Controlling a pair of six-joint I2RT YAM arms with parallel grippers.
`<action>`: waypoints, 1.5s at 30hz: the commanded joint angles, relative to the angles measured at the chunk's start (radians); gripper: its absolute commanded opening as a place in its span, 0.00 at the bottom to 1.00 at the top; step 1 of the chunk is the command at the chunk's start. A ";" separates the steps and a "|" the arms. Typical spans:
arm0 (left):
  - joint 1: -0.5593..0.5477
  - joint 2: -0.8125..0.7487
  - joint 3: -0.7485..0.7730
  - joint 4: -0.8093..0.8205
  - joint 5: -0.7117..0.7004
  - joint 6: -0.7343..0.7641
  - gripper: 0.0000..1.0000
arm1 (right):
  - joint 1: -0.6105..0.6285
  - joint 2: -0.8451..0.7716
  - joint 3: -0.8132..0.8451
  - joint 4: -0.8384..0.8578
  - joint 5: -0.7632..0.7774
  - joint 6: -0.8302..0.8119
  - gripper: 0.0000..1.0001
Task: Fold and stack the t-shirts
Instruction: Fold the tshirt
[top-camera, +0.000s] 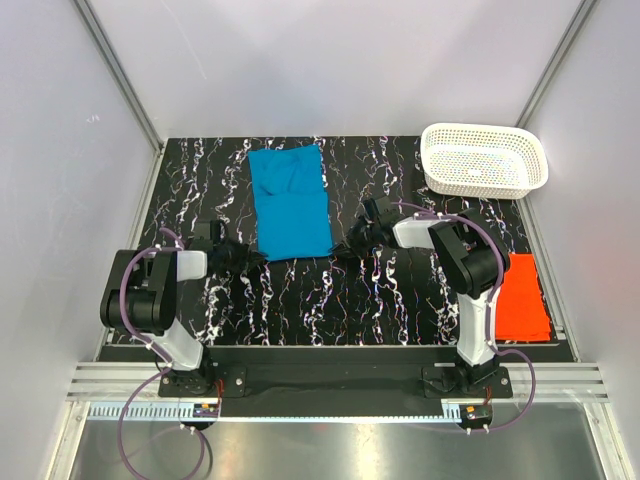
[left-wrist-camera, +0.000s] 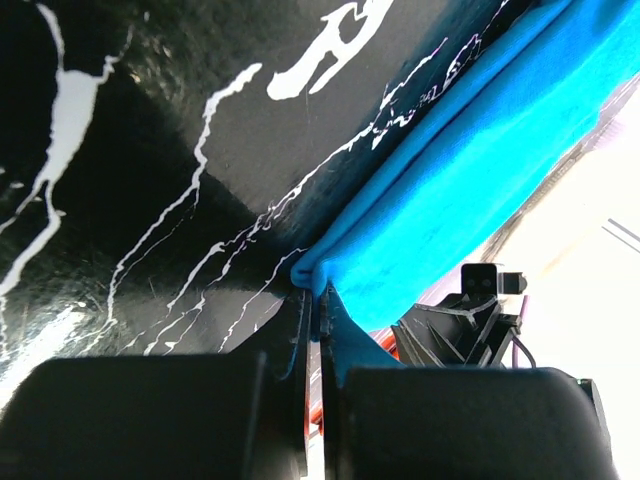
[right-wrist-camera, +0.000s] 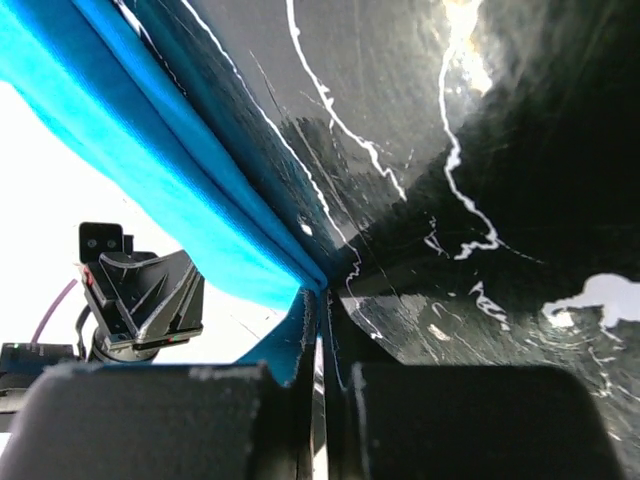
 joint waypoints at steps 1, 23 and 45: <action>0.001 0.028 0.010 -0.041 -0.026 0.043 0.00 | -0.015 0.011 0.012 -0.039 0.036 -0.058 0.00; -0.402 -0.643 -0.390 -0.222 -0.227 -0.217 0.00 | 0.014 -0.624 -0.548 -0.099 0.032 -0.170 0.00; -0.884 -1.186 -0.162 -0.790 -0.513 -0.352 0.00 | 0.359 -1.262 -0.628 -0.482 0.165 -0.035 0.00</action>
